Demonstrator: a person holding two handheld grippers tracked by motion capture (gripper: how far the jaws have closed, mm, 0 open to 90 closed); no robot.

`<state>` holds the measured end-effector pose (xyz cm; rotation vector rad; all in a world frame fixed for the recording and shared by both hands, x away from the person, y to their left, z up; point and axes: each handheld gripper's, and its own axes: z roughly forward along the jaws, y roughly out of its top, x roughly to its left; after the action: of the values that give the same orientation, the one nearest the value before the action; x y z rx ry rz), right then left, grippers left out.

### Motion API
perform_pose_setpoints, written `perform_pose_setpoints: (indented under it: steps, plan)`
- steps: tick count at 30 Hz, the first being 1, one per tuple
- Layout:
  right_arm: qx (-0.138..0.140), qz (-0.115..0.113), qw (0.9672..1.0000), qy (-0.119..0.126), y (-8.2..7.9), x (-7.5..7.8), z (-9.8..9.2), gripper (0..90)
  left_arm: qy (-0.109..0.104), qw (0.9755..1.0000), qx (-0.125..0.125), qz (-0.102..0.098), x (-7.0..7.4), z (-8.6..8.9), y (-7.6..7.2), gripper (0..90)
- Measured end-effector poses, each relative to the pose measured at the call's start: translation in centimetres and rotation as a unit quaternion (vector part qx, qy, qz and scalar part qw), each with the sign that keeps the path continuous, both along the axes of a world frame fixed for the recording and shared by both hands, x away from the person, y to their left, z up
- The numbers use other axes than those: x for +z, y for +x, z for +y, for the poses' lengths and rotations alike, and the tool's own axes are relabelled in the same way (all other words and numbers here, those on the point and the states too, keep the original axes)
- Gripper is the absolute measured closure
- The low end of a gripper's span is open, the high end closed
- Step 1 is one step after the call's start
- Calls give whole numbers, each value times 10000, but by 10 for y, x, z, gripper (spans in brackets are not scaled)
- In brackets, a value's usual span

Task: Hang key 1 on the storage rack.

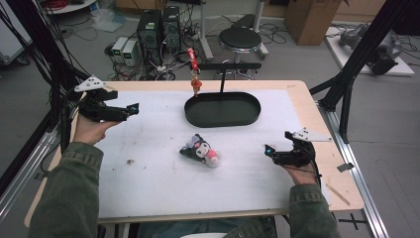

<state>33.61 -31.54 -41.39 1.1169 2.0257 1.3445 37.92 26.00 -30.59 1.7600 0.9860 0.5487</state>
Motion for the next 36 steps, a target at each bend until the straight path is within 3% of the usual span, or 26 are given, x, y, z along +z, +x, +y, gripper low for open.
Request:
perform_pose_setpoints:
  steps: [6, 9, 14, 20, 36]
  plan:
    - [12, 5, 10000, -1, 0, 0, 0, 5, -3, 9998, 162, 74, -18, 13, -11, 32]
    - [3, 7, 10000, -5, 1, 0, 0, 5, 103, 9994, 339, -40, -26, 18, -18, 31]
    - [7, 15, 10000, -5, 0, 0, 0, 5, 43, 9985, 521, -148, -39, 29, -31, 35]
    - [7, 32, 10000, -27, 0, -1, 1, 5, -119, 9987, 499, -10, -53, 38, -42, 59]
    - [45, 33, 10000, -78, 1, -1, 2, 5, 41, 9986, 510, 144, -80, 43, -68, 59]
